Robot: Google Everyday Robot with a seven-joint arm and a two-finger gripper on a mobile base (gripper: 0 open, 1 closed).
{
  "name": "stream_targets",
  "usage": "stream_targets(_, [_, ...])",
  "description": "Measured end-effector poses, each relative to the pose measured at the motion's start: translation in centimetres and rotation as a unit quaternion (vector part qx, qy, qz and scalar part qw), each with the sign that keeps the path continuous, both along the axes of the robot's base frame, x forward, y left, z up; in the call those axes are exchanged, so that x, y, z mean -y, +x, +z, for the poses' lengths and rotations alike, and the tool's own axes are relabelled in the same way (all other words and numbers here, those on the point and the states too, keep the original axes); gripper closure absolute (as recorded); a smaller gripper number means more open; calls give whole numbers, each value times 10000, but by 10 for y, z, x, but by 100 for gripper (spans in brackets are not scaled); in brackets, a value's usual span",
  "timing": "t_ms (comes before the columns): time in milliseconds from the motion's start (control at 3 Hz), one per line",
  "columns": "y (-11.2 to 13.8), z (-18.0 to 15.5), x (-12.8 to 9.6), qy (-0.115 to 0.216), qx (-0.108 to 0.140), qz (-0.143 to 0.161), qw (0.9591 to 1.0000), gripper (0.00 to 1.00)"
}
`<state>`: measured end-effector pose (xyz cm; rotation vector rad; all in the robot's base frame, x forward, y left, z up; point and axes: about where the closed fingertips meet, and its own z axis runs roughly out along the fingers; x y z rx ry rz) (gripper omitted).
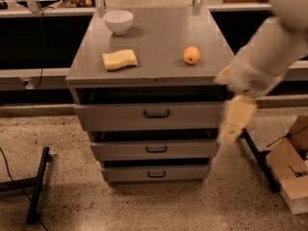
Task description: Open bottom drawer
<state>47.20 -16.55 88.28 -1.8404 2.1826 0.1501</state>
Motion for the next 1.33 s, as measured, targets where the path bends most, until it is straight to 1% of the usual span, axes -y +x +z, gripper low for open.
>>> stream_targets(333, [-27, -51, -75, 1063, -358, 93, 9936, 0])
stream_targets(667, [-45, -65, -120, 1481, -513, 204, 9874, 0])
stream_targets(1000, [-45, -65, -121, 1480, -514, 210, 9874, 0])
stream_targets(1333, [-41, -89, -117, 1441, -807, 106, 9862, 0])
